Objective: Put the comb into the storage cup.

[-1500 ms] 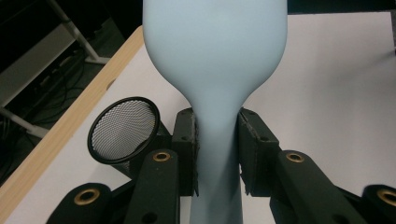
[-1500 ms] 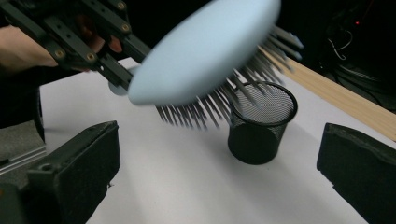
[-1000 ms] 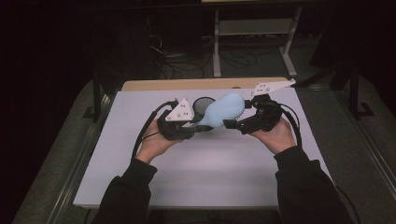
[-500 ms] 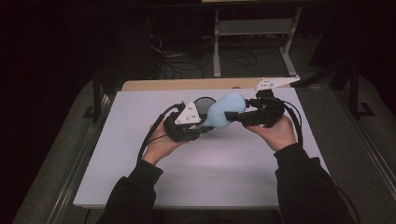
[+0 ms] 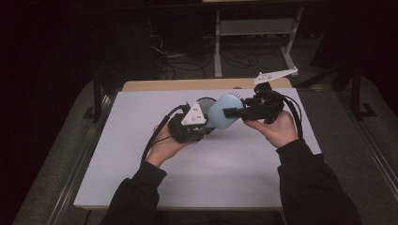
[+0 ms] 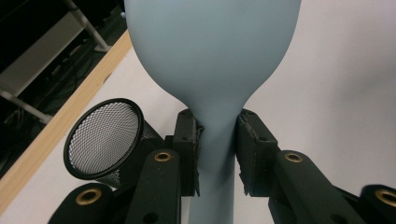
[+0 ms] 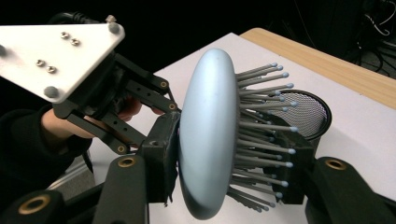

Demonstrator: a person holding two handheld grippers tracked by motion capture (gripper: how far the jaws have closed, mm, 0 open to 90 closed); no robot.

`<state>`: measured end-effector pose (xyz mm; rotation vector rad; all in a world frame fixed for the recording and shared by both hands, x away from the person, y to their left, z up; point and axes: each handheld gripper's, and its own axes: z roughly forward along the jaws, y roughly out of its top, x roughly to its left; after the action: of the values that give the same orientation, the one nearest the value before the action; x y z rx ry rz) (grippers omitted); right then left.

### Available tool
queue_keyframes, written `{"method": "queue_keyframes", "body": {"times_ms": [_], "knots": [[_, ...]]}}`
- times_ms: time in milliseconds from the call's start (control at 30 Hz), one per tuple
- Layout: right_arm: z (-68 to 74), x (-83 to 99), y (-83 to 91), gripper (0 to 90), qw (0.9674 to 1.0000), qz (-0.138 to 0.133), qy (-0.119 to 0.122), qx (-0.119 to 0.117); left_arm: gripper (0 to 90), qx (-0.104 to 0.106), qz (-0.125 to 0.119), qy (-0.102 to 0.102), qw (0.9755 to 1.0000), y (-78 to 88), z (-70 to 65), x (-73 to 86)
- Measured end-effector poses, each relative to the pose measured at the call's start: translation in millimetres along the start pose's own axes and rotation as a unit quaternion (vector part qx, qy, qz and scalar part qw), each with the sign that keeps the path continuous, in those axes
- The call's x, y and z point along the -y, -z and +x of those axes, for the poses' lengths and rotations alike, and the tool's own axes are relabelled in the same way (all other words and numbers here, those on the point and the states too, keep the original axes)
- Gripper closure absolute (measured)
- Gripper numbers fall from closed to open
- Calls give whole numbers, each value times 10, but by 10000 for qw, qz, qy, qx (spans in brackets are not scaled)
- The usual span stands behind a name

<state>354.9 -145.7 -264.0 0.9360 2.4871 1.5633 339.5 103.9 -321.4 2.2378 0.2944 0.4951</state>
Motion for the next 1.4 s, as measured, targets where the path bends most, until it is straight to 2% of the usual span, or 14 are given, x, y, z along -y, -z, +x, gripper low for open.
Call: {"method": "queue_keyframes", "body": {"times_ms": [133,233,367,467,533,700,867,1067,1100,1200,1300,1333,1400], "knots": [[48,-74,-4,521,9999,139,88,-11,717,151,-132,186,9996,-14,16,21],[101,-153,-2,530,9996,266,133,37,716,309,-297,347,9985,-17,30,40],[160,-231,-16,537,9986,457,263,106,712,402,-351,428,9977,-19,46,50],[192,-278,-24,541,9983,504,264,133,697,536,-455,604,9957,-13,76,58],[198,-296,-29,543,9983,510,257,140,658,660,-522,739,9937,-12,100,66],[213,-340,-32,543,9982,526,245,176,538,862,-594,864,9907,-17,112,83],[218,-385,-22,545,9980,530,257,214,469,900,-758,978,9882,-10,116,121],[220,-430,9,546,9980,508,268,249,359,1033,-1043,1253,9812,8,164,216],[219,-435,14,546,9980,506,270,262,341,1067,-1151,1354,9783,17,176,240],[209,-452,37,546,9980,493,260,294,283,1158,-1290,1485,9736,42,219,288],[187,-467,58,546,9979,487,267,336,238,1138,-1349,1543,9721,62,239,321],[184,-470,62,546,9979,484,262,349,221,1146,-1388,1588,9708,69,243,333],[173,-479,71,545,9979,472,261,371,208,1096,-1501,1590,9696,93,256,362]]}}
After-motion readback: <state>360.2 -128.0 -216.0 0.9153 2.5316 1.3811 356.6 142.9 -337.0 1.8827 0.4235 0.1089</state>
